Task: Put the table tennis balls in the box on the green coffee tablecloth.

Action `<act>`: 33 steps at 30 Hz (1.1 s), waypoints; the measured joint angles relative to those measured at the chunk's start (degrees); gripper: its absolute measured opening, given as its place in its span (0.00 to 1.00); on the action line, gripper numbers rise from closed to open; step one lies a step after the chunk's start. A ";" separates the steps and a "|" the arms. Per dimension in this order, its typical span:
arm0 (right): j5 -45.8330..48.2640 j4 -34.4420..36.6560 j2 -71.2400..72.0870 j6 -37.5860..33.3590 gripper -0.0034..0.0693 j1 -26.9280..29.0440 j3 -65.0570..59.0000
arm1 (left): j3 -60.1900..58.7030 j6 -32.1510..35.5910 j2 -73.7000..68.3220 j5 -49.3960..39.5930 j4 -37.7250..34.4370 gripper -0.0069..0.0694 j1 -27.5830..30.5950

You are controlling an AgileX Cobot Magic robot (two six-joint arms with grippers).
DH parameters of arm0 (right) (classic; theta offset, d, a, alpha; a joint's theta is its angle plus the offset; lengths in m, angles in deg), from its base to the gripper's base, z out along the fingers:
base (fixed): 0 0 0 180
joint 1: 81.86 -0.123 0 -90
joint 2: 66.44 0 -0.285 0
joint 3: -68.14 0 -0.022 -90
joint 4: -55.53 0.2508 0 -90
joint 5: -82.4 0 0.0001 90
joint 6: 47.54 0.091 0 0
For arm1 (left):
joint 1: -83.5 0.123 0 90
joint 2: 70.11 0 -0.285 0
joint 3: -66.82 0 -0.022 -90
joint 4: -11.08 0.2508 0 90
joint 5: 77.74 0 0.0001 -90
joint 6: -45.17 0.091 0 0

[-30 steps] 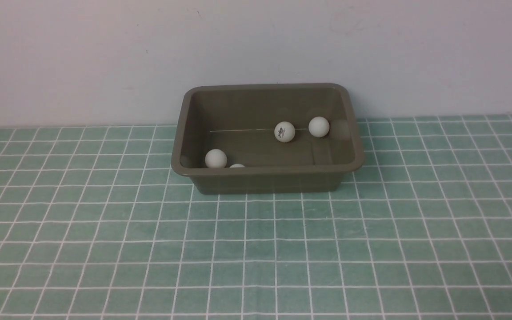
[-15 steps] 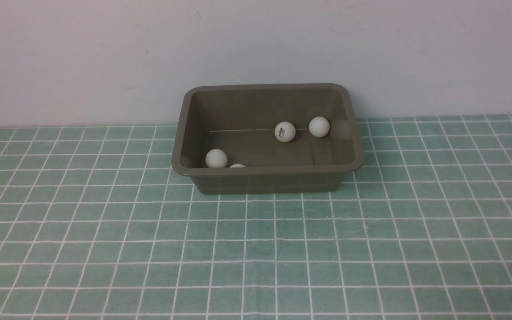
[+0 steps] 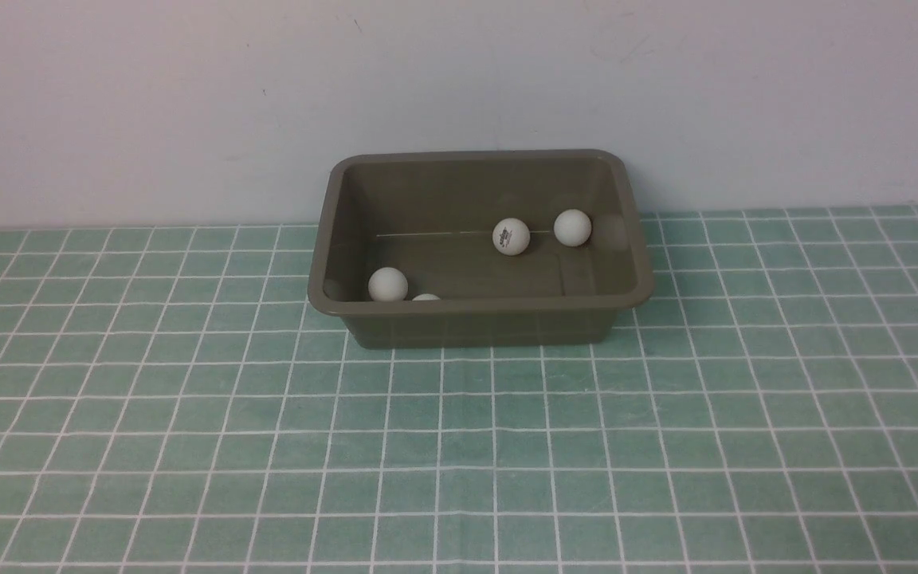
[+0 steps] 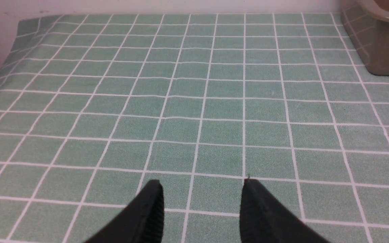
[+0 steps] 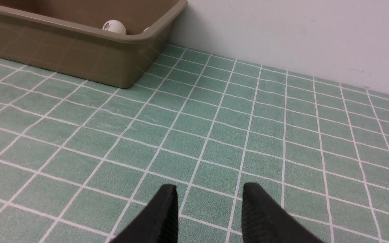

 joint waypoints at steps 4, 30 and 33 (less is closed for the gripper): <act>0.00 0.00 0.00 0.00 0.40 0.00 0.00 | 0.00 0.00 0.00 0.00 0.00 0.47 0.00; -1.07 -10.18 0.00 13.90 0.40 -3.94 -0.05 | 0.00 0.00 0.00 0.00 0.00 0.47 0.00; -1.28 -12.81 0.00 17.54 0.40 -5.97 -0.05 | -0.01 0.00 0.00 0.00 0.00 0.47 0.00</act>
